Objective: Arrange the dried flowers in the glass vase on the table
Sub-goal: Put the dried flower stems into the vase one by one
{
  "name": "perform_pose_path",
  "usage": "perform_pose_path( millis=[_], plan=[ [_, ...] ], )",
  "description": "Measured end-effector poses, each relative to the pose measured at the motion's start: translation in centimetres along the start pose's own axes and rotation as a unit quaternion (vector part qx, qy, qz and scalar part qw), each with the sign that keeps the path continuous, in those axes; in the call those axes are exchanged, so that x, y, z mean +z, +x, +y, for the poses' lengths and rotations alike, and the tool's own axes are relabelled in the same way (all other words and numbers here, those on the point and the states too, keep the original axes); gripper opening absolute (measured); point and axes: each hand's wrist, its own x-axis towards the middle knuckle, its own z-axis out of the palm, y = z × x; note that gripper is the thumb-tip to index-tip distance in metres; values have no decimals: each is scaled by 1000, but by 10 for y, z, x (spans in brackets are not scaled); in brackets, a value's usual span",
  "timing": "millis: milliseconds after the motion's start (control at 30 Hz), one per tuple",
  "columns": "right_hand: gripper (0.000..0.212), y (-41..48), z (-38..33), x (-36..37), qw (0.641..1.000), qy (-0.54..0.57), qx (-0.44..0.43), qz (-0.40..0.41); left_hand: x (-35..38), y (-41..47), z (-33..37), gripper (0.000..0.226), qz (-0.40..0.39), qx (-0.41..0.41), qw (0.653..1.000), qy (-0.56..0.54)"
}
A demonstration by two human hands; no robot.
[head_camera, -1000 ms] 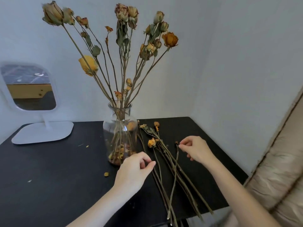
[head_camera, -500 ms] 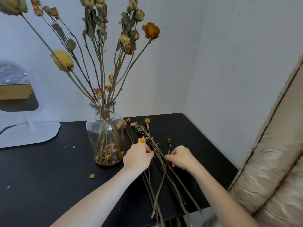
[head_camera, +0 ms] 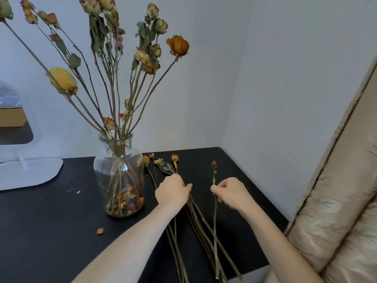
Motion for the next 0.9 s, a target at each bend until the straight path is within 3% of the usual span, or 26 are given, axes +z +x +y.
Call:
perform_pose_path(
  millis=[267,367,667,900],
  plan=[
    [18,-4,7,-16,999,-5,-32,22,13,10,3,19,-27,-16,998,61],
    [18,-4,7,-16,999,-4,-34,27,11,10,4,28,-27,-34,998,51],
    [20,-4,10,-15,999,-8,-35,37,9,19,9,25,-44,-111,990,-77],
    [20,-3,12,-10,999,-11,-25,40,7,29,6,20,-51,-165,953,-250]
  ],
)
